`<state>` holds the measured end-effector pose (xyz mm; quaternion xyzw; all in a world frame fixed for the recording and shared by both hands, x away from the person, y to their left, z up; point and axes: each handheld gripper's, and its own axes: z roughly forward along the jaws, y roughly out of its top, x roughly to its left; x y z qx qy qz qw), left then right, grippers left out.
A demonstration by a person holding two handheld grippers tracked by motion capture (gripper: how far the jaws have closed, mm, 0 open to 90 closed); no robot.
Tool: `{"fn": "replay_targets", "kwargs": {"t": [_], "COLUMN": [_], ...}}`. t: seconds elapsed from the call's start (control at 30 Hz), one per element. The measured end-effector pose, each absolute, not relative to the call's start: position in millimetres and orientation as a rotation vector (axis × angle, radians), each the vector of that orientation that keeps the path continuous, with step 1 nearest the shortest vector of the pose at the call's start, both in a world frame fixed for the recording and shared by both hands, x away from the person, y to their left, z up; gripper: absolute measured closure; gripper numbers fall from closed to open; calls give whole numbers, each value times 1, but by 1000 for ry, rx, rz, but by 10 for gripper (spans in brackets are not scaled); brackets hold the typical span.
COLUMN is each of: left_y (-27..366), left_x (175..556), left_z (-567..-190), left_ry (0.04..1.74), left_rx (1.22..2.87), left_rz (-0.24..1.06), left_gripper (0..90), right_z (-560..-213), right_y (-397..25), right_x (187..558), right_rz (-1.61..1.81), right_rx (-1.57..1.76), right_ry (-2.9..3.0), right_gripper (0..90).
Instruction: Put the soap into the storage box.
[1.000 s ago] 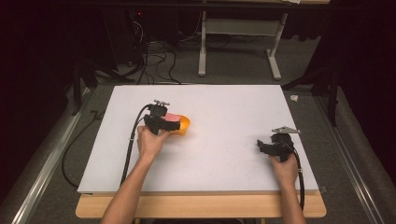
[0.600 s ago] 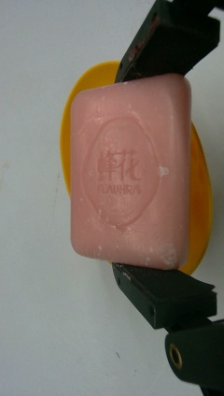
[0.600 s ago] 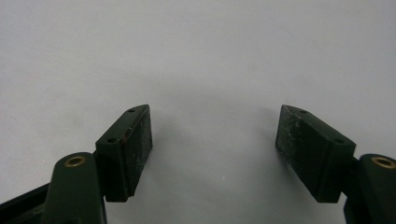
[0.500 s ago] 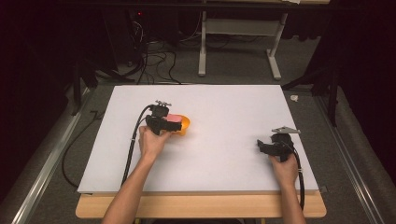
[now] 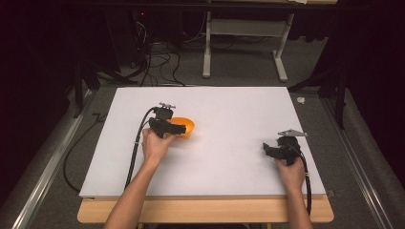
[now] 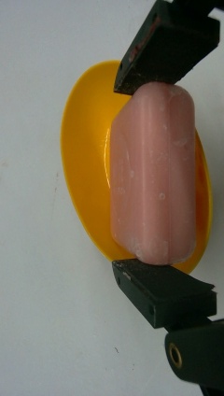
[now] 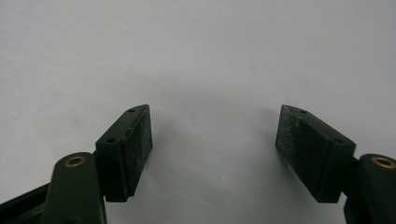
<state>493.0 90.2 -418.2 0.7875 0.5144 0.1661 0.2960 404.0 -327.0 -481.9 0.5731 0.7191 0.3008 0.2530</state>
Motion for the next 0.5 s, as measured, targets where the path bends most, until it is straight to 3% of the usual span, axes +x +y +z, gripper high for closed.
{"fn": "replay_targets", "kwargs": {"t": [0.5], "left_y": [90], "left_x": [492], "left_z": [-419], "left_ry": [1361], "left_rx": [2101], "left_rz": [465], "left_gripper": [136], "right_z": [-482], "right_y": [-327], "right_x": [404], "right_rz": [818], "right_rx": [1557], "right_ry": [1953], "right_gripper": [277]}}
